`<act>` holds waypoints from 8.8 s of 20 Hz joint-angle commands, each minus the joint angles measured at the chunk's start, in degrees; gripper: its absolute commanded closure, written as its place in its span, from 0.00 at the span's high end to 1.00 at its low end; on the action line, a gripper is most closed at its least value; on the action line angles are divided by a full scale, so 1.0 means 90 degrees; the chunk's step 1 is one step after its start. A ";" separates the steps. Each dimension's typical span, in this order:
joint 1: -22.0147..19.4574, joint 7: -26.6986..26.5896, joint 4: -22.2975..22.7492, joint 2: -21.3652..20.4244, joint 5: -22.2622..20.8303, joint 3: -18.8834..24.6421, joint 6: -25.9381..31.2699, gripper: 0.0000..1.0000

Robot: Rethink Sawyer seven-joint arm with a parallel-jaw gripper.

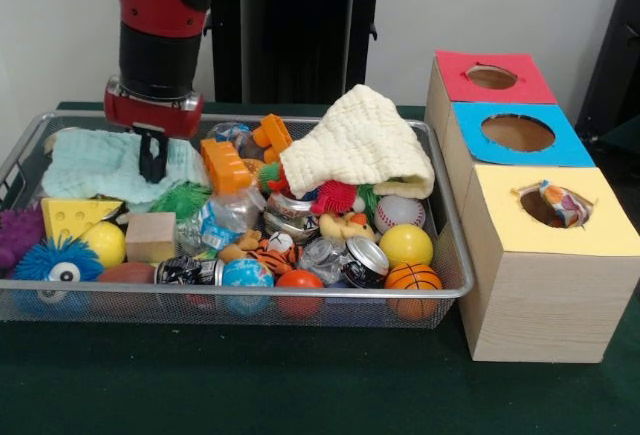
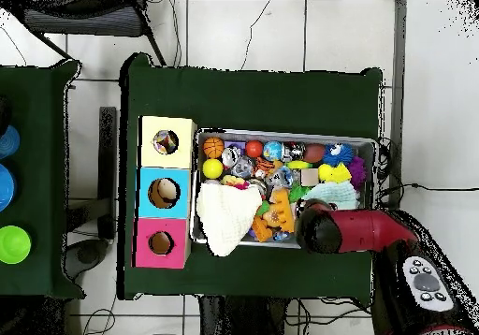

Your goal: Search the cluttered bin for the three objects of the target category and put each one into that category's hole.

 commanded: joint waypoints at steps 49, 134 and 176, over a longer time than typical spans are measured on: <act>-0.0601 0.0266 0.1183 -0.0451 0.1464 0.0661 0.0060 1.00; -0.0122 -0.0486 0.0737 -0.0881 0.1869 0.0544 0.0362 0.00; 0.0769 0.0327 0.2177 -0.2696 0.3604 0.1068 0.0361 1.00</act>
